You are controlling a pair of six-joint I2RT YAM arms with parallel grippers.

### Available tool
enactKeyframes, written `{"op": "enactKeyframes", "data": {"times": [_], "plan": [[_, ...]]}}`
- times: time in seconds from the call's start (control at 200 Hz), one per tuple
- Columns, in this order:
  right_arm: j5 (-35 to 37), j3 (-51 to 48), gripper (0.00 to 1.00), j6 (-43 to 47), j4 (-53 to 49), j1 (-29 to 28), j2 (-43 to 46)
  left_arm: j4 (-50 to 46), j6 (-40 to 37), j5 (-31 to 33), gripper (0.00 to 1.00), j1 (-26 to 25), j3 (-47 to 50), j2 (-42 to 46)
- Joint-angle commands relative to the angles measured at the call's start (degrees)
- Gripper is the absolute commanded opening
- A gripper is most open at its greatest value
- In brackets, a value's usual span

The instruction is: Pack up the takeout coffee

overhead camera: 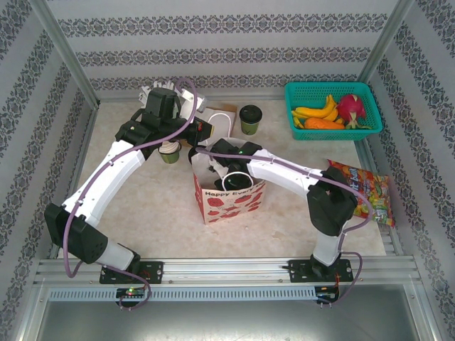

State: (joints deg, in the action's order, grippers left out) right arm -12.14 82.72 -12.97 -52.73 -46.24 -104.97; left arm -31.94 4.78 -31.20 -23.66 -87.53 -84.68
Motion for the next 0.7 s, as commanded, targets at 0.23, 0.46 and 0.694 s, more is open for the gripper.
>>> {"op": "enactKeyframes", "data": {"times": [0.23,0.46,0.694], "plan": [[4.5,-0.2,0.0,3.9,-2.3,0.5,-6.3,-2.8,-0.6,-2.1,0.0,-0.3,-2.0,-0.7],[6.5,-2.7,0.0,3.9,1.4,0.0,-9.0,-2.5,-0.2,-3.3,0.0,-0.3,-1.8,-1.1],[6.5,-3.1,0.0,3.3,1.9,-0.3,-9.6,-2.9,-0.5,-3.4,0.0,-0.3,-1.8,-1.3]]}}
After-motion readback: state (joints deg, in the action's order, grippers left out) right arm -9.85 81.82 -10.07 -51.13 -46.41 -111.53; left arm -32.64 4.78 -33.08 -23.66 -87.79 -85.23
